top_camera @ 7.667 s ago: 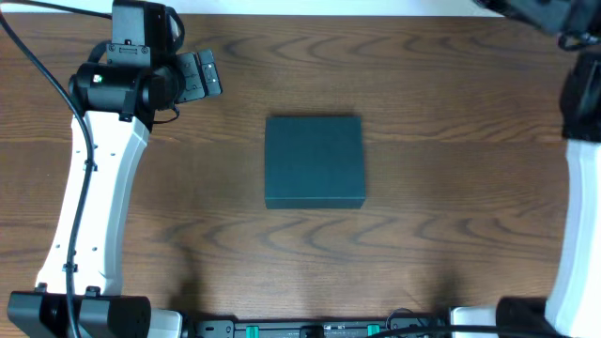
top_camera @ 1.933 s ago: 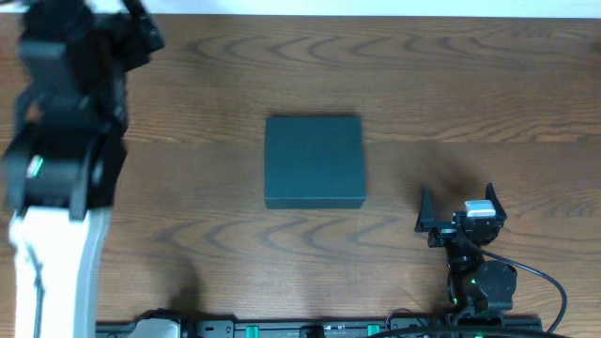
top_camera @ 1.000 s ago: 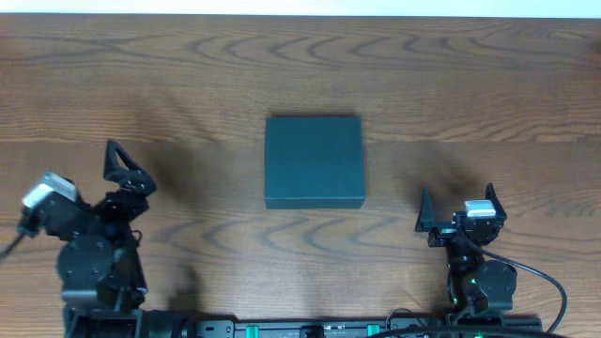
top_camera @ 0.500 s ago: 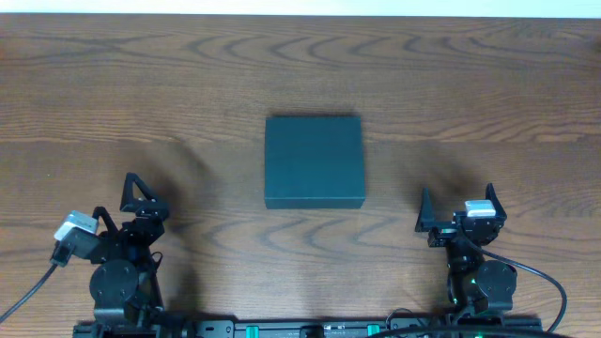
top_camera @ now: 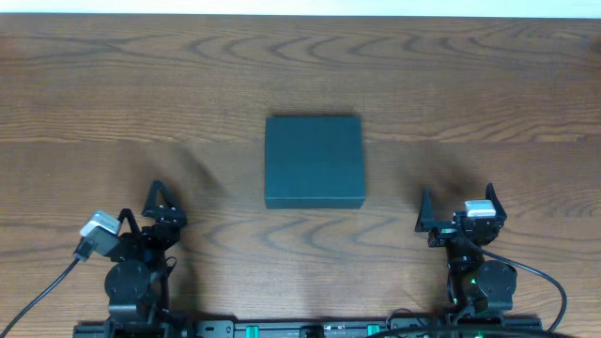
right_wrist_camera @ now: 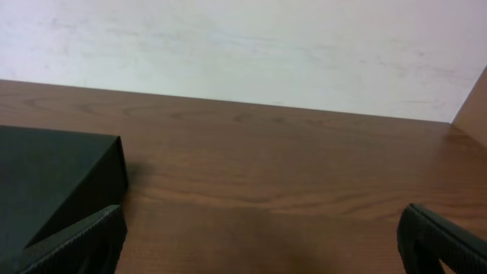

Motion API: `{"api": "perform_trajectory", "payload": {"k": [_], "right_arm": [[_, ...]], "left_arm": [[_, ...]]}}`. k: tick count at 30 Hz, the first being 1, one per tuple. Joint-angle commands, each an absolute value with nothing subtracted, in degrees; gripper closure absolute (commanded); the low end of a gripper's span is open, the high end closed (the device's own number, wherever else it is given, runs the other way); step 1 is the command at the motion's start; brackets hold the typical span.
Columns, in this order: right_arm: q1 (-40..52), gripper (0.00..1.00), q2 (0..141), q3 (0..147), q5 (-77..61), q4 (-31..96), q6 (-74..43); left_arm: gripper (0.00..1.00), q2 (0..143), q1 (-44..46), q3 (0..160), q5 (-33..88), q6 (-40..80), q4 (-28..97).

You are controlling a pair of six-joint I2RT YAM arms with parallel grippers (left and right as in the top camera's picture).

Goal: Pack container

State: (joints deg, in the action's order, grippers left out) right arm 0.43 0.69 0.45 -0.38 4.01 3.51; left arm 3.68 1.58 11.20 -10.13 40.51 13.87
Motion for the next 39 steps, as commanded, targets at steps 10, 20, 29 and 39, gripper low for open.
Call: {"api": "perform_trajectory", "payload": {"k": [10,20,29,39], "right_arm": [[-0.4,0.01,0.3,0.3,0.0,4.3,3.0],[-0.4,0.01,0.3,0.3,0.0,4.3,3.0],[-0.4,0.01,0.3,0.3,0.0,4.3,3.0],[-0.4,0.01,0.3,0.3,0.0,4.3,3.0]], "left_arm": [[0.01,1.0,1.4,8.4,-7.9,39.9,14.0],[0.01,0.1,1.4,7.5,-7.9,37.7,14.4],[0.02,0.1,1.4,5.8,-6.6,30.6,14.4],[0.02,0.1,1.4,5.8,-2.0,10.9,14.5]]}}
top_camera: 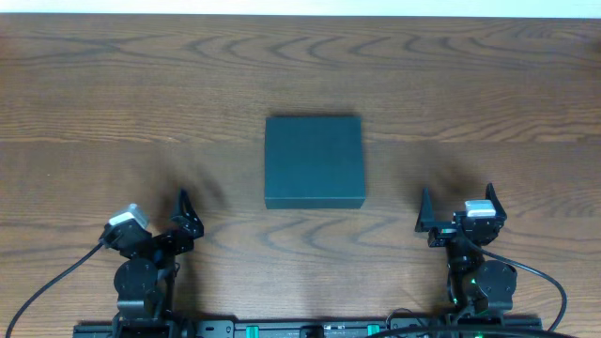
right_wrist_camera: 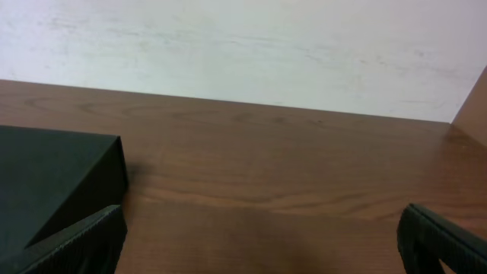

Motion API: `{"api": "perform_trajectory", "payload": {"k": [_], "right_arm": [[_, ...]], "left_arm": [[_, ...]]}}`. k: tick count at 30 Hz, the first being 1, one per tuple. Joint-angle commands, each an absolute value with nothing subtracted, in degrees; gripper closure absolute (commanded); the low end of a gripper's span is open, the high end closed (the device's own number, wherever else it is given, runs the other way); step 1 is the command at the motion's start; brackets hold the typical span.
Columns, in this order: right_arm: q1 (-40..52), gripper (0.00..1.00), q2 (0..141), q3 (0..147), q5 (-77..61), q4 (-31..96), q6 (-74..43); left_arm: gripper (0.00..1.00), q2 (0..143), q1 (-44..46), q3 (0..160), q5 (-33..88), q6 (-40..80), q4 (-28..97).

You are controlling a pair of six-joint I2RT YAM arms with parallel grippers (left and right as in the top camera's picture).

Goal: Pack container

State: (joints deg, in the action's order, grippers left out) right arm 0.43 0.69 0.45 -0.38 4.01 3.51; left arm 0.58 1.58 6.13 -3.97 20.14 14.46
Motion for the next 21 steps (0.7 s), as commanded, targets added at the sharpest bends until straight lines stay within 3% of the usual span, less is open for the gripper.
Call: {"api": "perform_trajectory", "payload": {"k": [1,7,21], "right_arm": [[-0.4,0.01,0.3,0.3,0.0,4.3,3.0],[-0.4,0.01,0.3,0.3,0.0,4.3,3.0],[-0.4,0.01,0.3,0.3,0.0,4.3,3.0]], "left_arm": [[0.01,0.1,1.4,5.8,-1.9,8.8,14.5],[0.01,0.1,1.4,5.8,-1.9,-0.7,16.6],[0.01,0.1,1.4,5.8,-1.9,-2.8,16.9]]}}
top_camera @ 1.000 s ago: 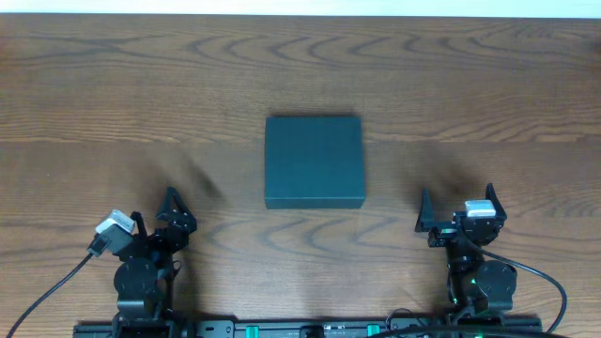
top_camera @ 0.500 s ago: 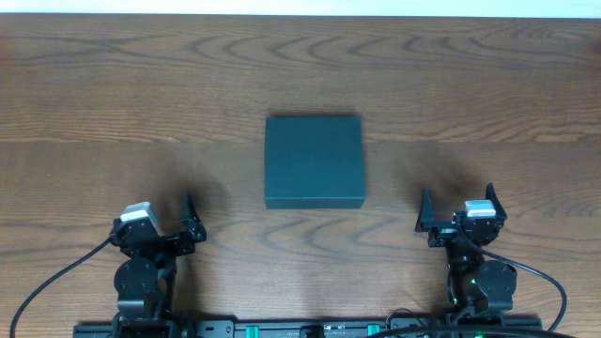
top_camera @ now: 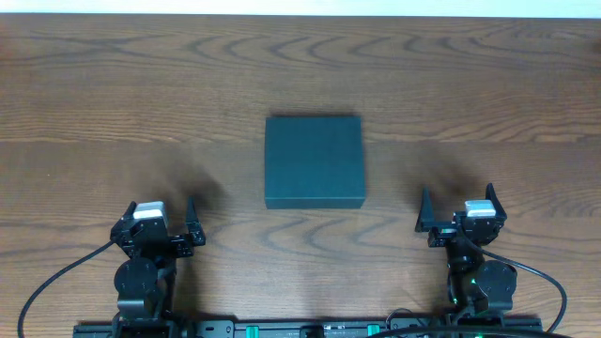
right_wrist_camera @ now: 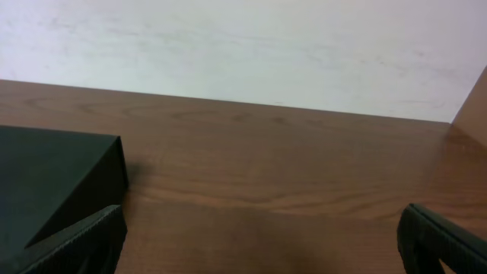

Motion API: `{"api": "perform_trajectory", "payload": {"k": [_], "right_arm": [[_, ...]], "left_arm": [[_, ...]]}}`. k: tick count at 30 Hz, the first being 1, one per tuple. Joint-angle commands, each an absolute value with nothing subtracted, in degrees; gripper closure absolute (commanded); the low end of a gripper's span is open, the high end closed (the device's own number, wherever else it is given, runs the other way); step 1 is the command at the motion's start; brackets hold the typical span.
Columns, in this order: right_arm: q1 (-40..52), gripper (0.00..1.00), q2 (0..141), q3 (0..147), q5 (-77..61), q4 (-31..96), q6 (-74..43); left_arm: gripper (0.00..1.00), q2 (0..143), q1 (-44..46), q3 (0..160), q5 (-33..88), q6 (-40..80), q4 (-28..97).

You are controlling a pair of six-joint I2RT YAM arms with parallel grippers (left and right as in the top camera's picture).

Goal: Pack container

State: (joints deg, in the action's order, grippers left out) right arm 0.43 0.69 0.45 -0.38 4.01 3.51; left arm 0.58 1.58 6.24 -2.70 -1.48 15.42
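Note:
A dark teal closed box (top_camera: 314, 161) lies flat on the middle of the wooden table; in the right wrist view the box (right_wrist_camera: 46, 179) shows at the left edge. My left gripper (top_camera: 157, 231) sits near the front edge at the left, open and empty, facing the far side. Open and empty as well, my right gripper (top_camera: 457, 208) rests at the front right, well short of the box. In the right wrist view the right gripper (right_wrist_camera: 259, 243) has only bare wood between its fingertips (right_wrist_camera: 80, 243). No items for packing are in view.
The wooden table (top_camera: 113, 84) stretches round the box on all sides. A pale wall (right_wrist_camera: 243, 46) rises behind the table's far edge. Cables trail from both arm bases at the front edge.
My left gripper has turned at the wrist, from angled toward the right to squarely facing the far side. The right gripper and the box are unchanged.
At first my left gripper sat tilted, its camera swung out to the left. Later it was less tilted and nearer to straight. Now it faces the far side, square with the table. The box and right arm stayed still throughout.

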Motion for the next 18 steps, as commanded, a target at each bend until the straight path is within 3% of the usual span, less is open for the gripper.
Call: {"api": "perform_trajectory", "payload": {"k": [1,18], "right_arm": [[-0.4,0.01,0.3,0.3,0.0,4.3,3.0],[-0.4,0.01,0.3,0.3,0.0,4.3,3.0]], "left_arm": [[0.02,0.1,1.4,5.8,-1.9,-2.8,16.9],[0.01,0.2,1.4,5.8,-1.9,-2.8,17.5]]}}
